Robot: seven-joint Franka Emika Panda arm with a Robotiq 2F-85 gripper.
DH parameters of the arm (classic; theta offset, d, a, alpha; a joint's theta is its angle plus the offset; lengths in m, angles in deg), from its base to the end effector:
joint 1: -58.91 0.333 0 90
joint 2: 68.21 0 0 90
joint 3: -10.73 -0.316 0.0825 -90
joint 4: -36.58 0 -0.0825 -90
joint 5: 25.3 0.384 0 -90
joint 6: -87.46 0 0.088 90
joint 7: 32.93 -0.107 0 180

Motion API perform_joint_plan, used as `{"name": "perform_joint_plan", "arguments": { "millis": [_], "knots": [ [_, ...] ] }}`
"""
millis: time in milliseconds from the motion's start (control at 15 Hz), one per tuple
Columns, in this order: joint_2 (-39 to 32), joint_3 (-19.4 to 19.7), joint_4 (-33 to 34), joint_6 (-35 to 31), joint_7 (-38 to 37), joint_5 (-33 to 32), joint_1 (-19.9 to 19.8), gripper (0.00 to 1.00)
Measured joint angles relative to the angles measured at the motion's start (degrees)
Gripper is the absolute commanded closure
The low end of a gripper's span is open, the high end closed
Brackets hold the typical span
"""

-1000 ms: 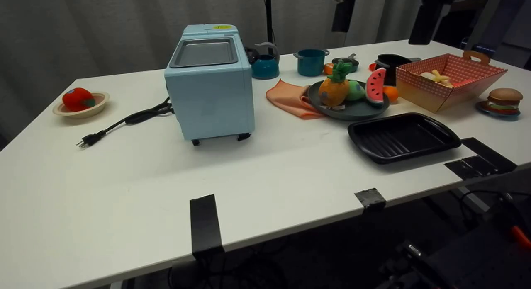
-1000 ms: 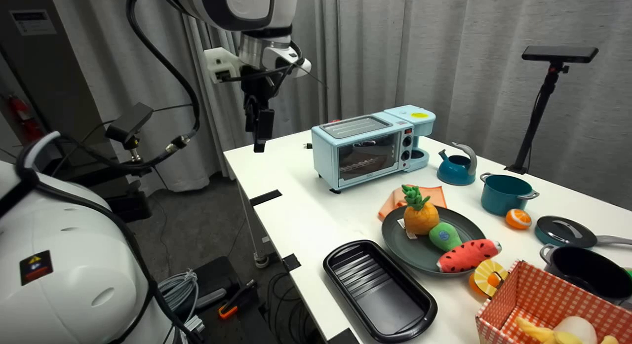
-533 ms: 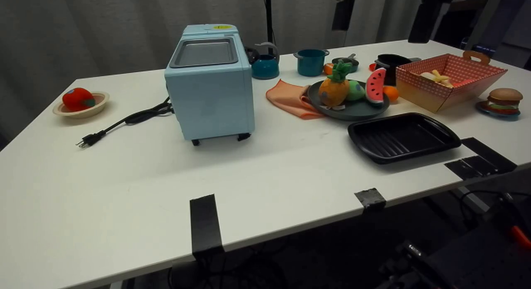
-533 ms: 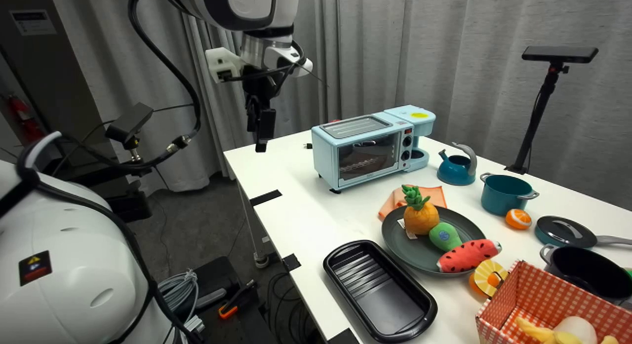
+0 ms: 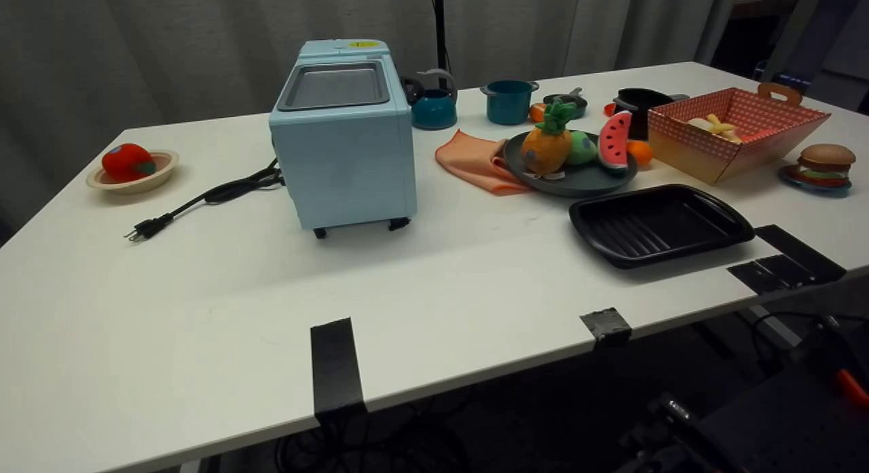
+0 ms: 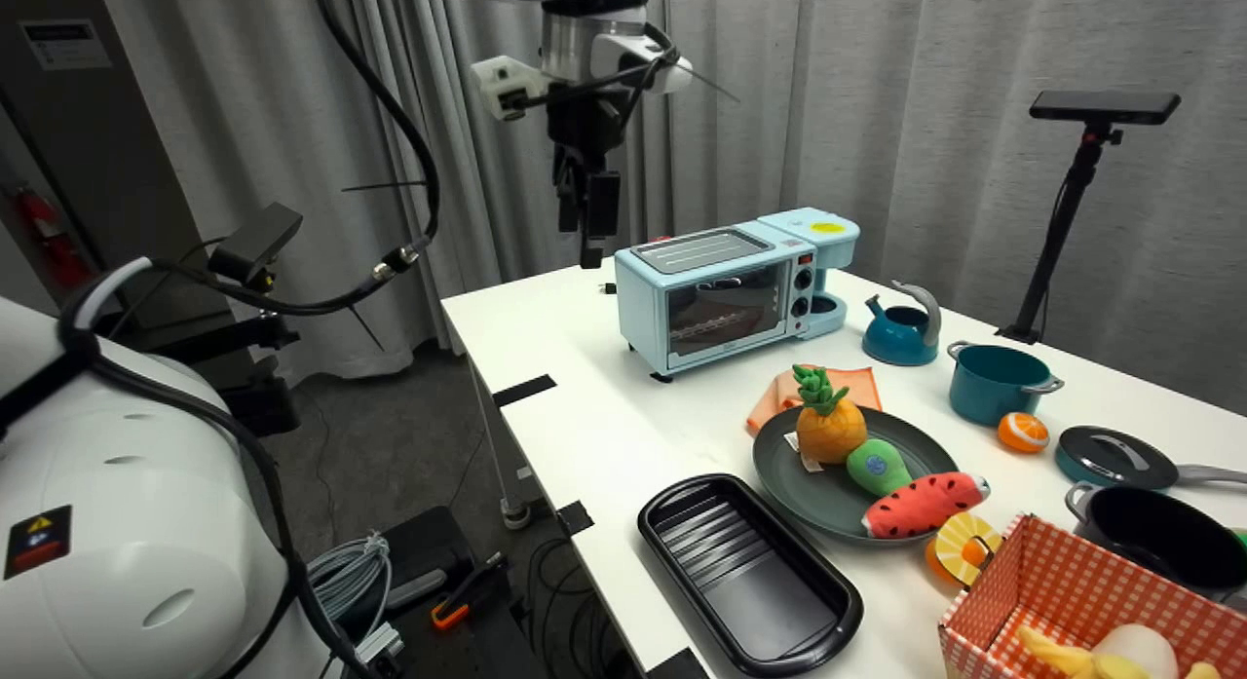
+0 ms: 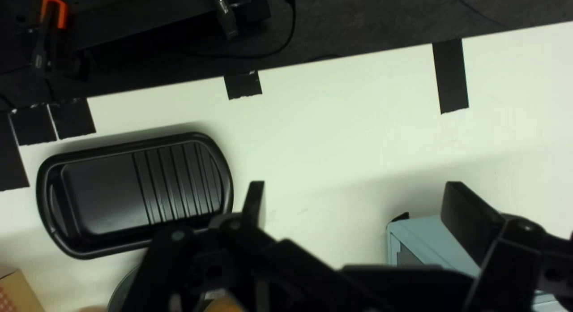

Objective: Put the pineapple plush toy in the black pot and the pear in the box

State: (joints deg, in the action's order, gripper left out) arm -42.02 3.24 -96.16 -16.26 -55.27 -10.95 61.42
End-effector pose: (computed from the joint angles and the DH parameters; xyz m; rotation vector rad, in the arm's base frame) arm 0.3998 0.0963 0.5111 -2.9421 0.4388 0.1473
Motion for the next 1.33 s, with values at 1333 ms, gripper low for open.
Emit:
{"name": "perform_joint_plan", "arguments": {
  "millis": [1333],
  "knots": [
    [-30.12, 6.88, 13.24, -29.74, 2.87, -17.5, -2.79, 0.0]
  ]
}}
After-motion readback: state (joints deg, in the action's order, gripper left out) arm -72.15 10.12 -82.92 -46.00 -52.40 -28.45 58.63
